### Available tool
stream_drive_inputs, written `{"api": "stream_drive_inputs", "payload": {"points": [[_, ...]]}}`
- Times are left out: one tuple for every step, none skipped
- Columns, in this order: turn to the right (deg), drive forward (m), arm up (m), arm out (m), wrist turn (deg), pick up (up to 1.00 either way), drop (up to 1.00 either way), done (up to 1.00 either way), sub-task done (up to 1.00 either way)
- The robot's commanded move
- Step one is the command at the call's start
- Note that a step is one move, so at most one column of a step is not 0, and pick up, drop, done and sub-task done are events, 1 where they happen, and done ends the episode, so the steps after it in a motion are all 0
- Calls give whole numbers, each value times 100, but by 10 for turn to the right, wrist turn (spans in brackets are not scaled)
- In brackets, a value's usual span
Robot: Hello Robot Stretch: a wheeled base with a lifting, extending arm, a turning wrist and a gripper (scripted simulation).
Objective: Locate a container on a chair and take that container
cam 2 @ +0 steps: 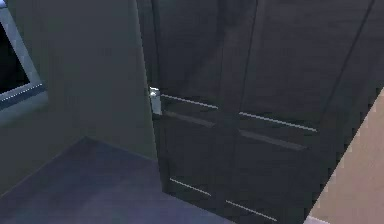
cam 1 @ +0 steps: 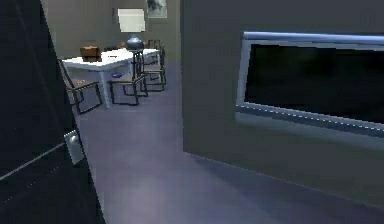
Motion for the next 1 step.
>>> {"api": "stream_drive_inputs", "payload": {"points": [[-30, 0, 0, 0, 0, 0, 0, 0, 0]]}}
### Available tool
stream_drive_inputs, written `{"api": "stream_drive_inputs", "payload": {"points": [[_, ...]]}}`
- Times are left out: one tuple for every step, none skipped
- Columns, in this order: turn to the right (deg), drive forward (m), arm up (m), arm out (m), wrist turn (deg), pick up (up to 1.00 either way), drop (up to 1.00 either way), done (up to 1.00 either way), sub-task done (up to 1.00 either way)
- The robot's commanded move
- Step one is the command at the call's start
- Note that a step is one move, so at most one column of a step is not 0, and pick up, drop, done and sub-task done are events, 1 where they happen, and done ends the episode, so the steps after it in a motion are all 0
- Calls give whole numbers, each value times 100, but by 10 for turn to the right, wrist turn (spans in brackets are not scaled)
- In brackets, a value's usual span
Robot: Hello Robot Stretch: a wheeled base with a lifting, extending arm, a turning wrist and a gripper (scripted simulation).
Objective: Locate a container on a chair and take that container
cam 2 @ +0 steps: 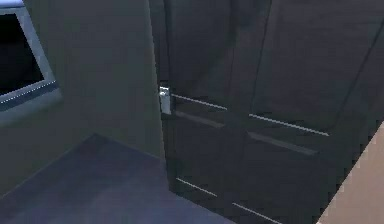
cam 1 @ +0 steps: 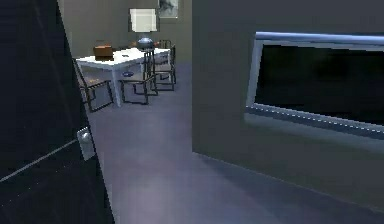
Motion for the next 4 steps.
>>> {"api": "stream_drive_inputs", "payload": {"points": [[150, 0, 0, 0, 0, 0, 0, 0, 0], [30, 0, 0, 0, 0, 0, 0, 0, 0], [0, 90, 0, 0, 0, 0, 0, 0, 0], [-450, 0, 0, 0, 0, 0, 0, 0, 0]]}}
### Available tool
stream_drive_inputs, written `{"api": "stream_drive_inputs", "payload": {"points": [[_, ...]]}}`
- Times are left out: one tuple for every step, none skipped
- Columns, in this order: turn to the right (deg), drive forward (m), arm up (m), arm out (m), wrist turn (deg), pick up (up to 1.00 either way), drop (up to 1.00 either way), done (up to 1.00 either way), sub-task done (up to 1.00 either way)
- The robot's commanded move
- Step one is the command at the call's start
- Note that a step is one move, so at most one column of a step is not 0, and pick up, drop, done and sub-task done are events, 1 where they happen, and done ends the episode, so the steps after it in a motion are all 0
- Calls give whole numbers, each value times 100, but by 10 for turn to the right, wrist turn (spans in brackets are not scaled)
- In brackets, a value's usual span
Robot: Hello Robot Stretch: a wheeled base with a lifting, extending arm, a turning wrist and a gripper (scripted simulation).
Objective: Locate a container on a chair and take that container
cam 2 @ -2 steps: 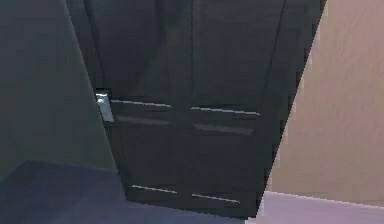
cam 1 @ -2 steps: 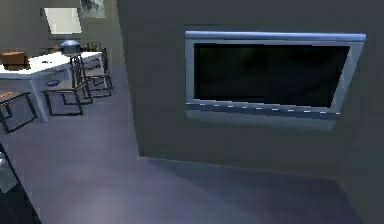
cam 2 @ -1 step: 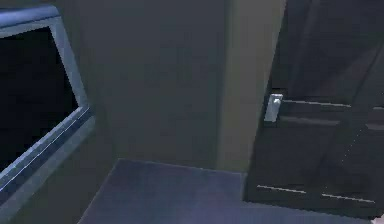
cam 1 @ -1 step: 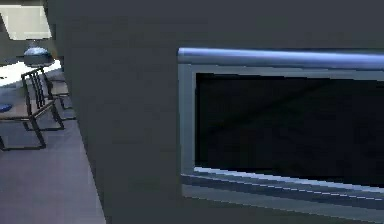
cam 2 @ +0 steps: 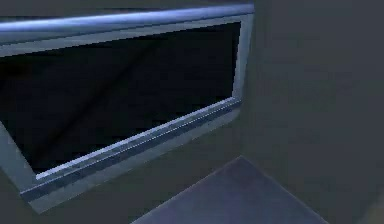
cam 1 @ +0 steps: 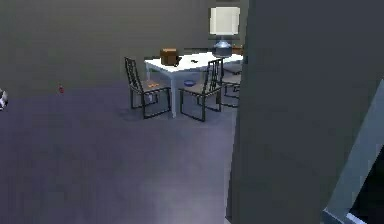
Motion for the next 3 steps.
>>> {"api": "stream_drive_inputs", "payload": {"points": [[-420, 0, 0, 0, 0, 0, 0, 0, 0], [0, 25, 0, 0, 0, 0, 0, 0, 0], [450, 0, 0, 0, 0, 0, 0, 0, 0]]}}
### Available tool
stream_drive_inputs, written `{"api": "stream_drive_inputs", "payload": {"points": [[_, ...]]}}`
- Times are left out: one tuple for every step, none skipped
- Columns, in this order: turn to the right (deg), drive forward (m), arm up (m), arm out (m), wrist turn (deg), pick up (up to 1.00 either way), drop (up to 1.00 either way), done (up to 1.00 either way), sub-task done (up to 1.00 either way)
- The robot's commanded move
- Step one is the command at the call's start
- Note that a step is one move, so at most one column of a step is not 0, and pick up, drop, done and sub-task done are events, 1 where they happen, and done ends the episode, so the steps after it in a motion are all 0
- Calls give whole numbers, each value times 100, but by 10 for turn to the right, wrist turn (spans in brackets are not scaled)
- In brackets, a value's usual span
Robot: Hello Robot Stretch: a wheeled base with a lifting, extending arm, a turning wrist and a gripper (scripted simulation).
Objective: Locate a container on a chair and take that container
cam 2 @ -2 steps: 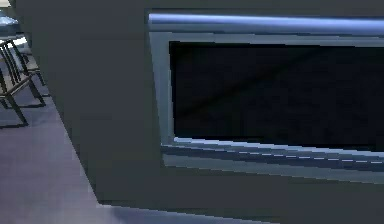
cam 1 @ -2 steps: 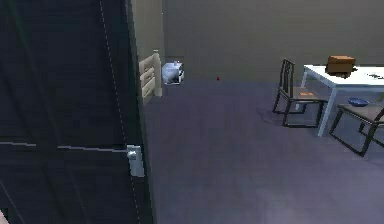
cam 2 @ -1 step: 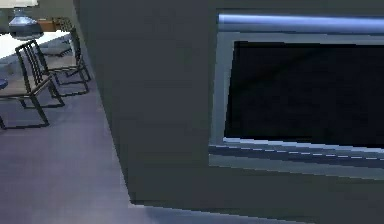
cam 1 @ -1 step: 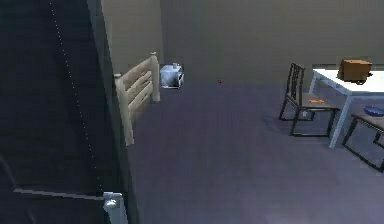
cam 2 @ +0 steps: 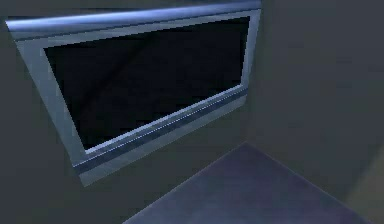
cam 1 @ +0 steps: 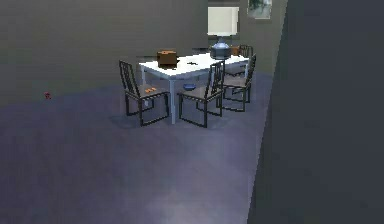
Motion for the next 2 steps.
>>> {"api": "stream_drive_inputs", "payload": {"points": [[30, 0, 0, 0, 0, 0, 0, 0, 0], [0, 40, 0, 0, 0, 0, 0, 0, 0]]}}
